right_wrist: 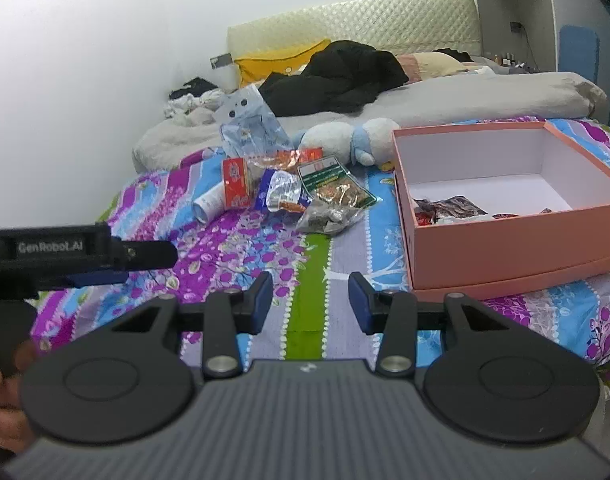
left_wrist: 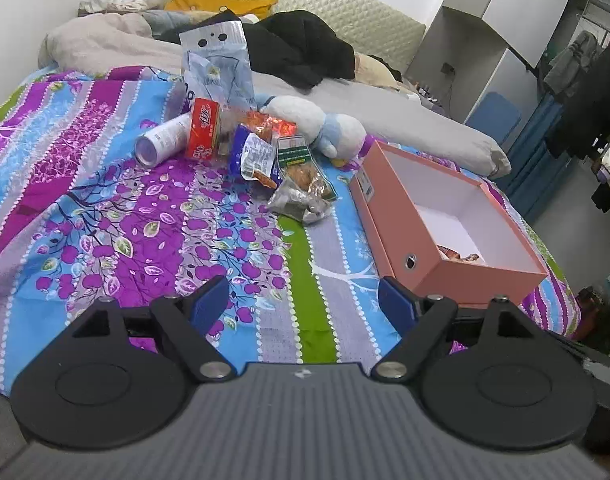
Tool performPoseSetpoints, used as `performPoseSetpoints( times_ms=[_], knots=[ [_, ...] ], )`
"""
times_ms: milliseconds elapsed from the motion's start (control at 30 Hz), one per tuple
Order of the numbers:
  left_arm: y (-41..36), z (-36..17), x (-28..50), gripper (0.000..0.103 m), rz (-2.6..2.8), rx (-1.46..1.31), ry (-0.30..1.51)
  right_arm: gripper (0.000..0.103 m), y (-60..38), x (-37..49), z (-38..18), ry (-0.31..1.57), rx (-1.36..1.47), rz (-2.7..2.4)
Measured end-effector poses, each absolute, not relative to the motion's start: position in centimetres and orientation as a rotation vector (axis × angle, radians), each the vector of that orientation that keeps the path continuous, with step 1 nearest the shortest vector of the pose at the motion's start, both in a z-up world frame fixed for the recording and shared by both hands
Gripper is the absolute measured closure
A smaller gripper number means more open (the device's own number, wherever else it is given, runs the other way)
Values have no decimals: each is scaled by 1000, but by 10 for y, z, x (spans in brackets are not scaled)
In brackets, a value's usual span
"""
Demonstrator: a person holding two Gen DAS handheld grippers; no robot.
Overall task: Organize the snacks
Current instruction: 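Withdraw both open grippers from the pink box, then reach the left gripper into the pile and grasp the blue spicy-cabbage bag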
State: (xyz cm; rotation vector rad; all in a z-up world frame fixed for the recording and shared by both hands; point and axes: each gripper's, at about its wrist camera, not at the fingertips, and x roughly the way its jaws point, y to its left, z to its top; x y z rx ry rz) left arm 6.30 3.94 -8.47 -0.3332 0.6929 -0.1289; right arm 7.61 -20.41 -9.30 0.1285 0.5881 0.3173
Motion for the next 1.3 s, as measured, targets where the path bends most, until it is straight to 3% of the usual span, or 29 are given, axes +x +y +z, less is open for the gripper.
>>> performPoseSetpoints(
  times_ms=[733, 1300],
  knots=[
    [95, -122, 169, 18, -131, -323, 759, 58, -151, 143, -123, 594, 3, 353],
    [119, -189, 281, 18, -137, -442, 784, 58, -120, 238, -183, 677, -72, 407]
  ],
)
